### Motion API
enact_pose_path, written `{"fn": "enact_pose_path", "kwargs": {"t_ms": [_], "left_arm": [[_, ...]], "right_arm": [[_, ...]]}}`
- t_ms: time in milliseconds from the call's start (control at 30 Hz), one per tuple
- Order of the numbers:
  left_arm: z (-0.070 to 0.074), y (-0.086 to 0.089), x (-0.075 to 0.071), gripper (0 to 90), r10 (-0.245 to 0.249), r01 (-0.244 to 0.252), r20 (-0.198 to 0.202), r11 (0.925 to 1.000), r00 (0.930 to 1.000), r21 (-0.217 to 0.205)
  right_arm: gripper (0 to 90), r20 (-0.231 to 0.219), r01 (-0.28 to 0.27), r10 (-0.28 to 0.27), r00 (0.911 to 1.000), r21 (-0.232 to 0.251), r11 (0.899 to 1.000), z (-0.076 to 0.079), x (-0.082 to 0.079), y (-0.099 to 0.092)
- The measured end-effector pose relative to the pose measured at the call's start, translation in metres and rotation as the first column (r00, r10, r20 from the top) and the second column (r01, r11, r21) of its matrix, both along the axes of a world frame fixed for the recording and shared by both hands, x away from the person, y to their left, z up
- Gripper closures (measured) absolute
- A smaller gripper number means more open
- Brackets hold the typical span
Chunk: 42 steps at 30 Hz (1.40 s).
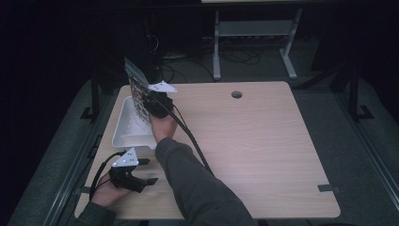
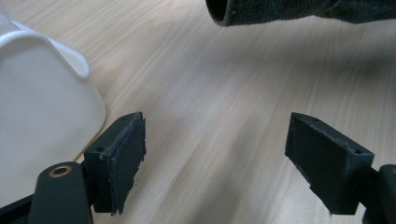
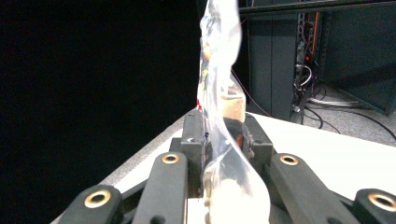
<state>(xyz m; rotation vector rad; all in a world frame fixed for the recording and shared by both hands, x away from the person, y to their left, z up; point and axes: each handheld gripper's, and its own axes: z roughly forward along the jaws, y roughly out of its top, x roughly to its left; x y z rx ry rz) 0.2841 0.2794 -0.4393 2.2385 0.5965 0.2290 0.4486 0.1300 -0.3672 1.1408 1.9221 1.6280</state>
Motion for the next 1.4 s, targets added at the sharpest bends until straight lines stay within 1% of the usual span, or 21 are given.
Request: {"fn": "enact_pose_path", "kwargs": {"t_ms": [200,333,467,533,633,800,967,1100,1133,1200,1267,1300,1400], "left_arm": [[0.000,0.000,0.000,19.6,0.002,-0.002,-0.001,1.0000,1.0000,0.001],[0.000,0.000,0.000,19.6,0.001,-0.001,0.001,1.0000,1.0000,0.006],[0.000,0.001,0.000,19.7,0.004,-0.004,0.002,1.0000,1.0000,0.006],[0.000,0.001,0.000,19.7,0.005,-0.005,0.003,1.0000,1.0000,0.007],[0.000,0.001,0.000,19.6,0.006,-0.006,0.003,1.0000,1.0000,0.007],[0.000,0.001,0.000,19.7,0.008,-0.008,0.004,0.9999,1.0000,0.006],[0.000,0.001,0.000,19.6,0.009,-0.009,0.006,0.9999,0.9999,0.007],[0.000,0.001,0.001,19.6,0.006,-0.006,0.006,0.9999,1.0000,0.012],[0.000,0.001,0.001,19.6,0.005,-0.005,0.006,0.9999,1.0000,0.013],[-0.001,0.001,0.001,19.6,0.005,-0.005,0.005,0.9999,1.0000,0.014],[-0.001,0.001,0.001,19.6,0.004,-0.004,0.005,0.9999,1.0000,0.014],[-0.001,0.001,0.001,19.6,0.004,-0.004,0.005,0.9999,1.0000,0.014],[-0.001,0.001,0.001,19.5,0.004,-0.004,0.005,0.9998,1.0000,0.017]], "right_arm": [[74.4,0.006,-0.002,0.003,1.0000,-0.038,0.999,-0.001,-0.002,-0.002],[74.3,0.022,0.012,-0.010,0.9997,-0.090,0.996,0.000,-0.006,0.001],[74.0,0.037,0.038,-0.033,0.9987,-0.142,0.989,0.000,-0.010,0.001],[73.9,0.030,0.050,-0.046,0.9985,-0.137,0.989,-0.001,-0.011,0.000],[73.9,0.026,0.059,-0.056,0.9981,-0.145,0.988,0.000,-0.012,-0.001],[73.9,0.025,0.095,-0.092,0.9954,-0.150,0.984,0.000,-0.015,-0.001],[73.5,0.016,0.097,-0.095,0.9953,-0.135,0.986,0.000,-0.016,-0.002],[70.0,0.017,0.076,-0.074,0.9971,-0.132,0.988,0.000,-0.014,-0.004],[66.4,0.008,0.052,-0.052,0.9986,-0.121,0.991,-0.001,-0.013,-0.005],[57.8,-0.017,0.029,-0.030,0.9994,-0.104,0.994,-0.002,-0.010,-0.008],[56.2,-0.036,0.005,-0.009,0.9993,-0.086,0.996,-0.003,-0.008,-0.013],[53.6,-0.037,0.001,-0.004,0.9993,-0.077,0.997,-0.004,-0.008,-0.015],[46.8,-0.074,-0.038,0.034,0.9966,-0.053,0.998,-0.005,-0.005,-0.020]]}}
